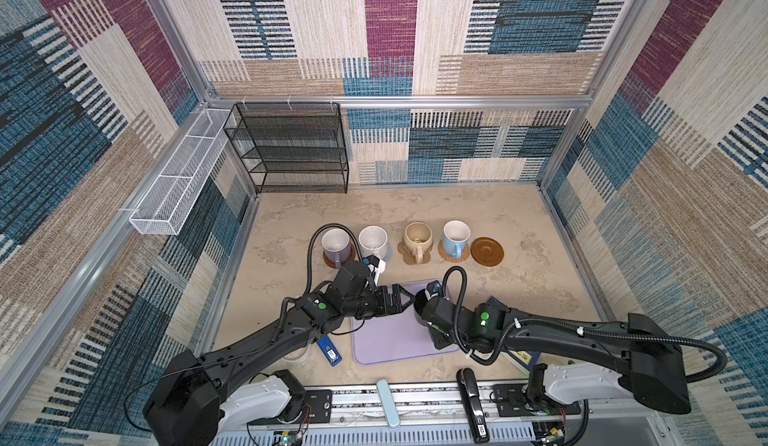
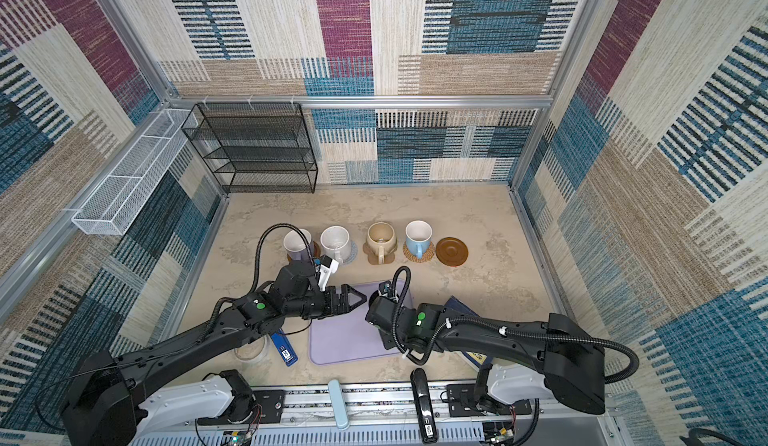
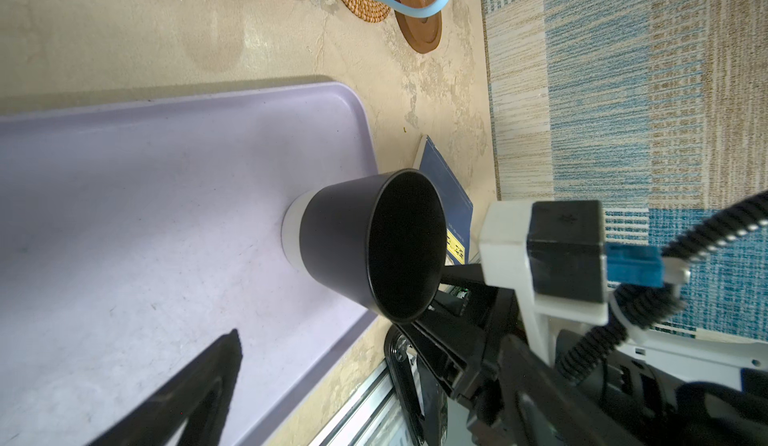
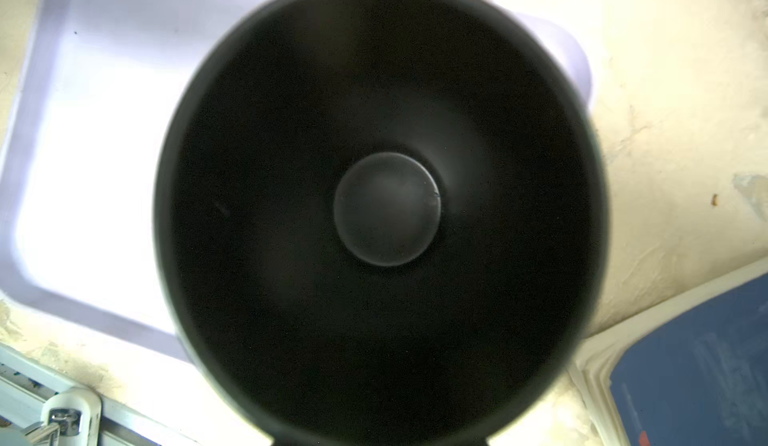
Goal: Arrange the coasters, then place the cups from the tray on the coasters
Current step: 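Lift the black mug and carry it onto the brown wooden saucer coaster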
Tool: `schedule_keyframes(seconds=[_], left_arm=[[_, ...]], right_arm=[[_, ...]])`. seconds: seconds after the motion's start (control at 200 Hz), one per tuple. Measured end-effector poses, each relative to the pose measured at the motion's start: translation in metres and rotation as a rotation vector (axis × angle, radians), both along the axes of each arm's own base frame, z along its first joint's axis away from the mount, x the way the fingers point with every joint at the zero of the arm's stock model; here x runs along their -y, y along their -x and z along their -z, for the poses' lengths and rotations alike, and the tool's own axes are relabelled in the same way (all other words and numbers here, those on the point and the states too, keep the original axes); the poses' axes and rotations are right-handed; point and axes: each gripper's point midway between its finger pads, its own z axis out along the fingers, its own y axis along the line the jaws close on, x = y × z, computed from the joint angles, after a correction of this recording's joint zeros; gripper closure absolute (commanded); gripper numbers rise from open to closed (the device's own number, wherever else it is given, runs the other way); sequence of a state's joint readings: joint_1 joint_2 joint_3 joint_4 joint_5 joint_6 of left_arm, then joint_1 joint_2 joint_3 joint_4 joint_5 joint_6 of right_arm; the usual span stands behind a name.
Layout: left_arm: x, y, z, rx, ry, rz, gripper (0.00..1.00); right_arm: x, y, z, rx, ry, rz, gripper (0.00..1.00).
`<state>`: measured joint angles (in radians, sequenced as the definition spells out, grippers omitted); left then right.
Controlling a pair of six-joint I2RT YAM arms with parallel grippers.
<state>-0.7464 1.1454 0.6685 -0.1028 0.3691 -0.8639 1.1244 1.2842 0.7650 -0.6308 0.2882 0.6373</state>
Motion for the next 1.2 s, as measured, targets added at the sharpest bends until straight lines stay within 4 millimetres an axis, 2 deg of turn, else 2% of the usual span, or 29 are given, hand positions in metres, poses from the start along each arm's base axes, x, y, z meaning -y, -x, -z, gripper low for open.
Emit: schedule_keyframes(seconds=[0.115,0.235,0.466,0.816,0.997,1.202], left_arm=[[0.0,0.0,0.002,-0.001,0.0,-0.001,0.01],[0.0,0.0,0.004,-0.01,0.015,-0.014,0.01],[-0.003,-0.002,0.003,-0.012,0.046,-0.06,0.01],[0.006,-0.008,-0.013,0.005,0.126,-0.065,0.01],[0.011,-0.011,-0.033,0.034,0.174,-0.064,0.01],[0.021,-0.02,-0.07,0.098,0.242,-0.047,0.01]], right_arm=[[-0.003,-0.003,-0.001,0.017,-0.004,-0.013,0.92],[-0.003,-0.004,-0.002,0.025,-0.004,-0.018,1.0],[-0.004,-0.004,-0.01,0.047,-0.038,-0.03,1.0],[-0.008,-0.013,-0.035,0.108,-0.098,-0.025,1.0],[-0.003,-0.027,-0.054,0.14,-0.125,0.007,1.0],[0.013,-0.051,-0.095,0.222,-0.191,0.061,1.0]])
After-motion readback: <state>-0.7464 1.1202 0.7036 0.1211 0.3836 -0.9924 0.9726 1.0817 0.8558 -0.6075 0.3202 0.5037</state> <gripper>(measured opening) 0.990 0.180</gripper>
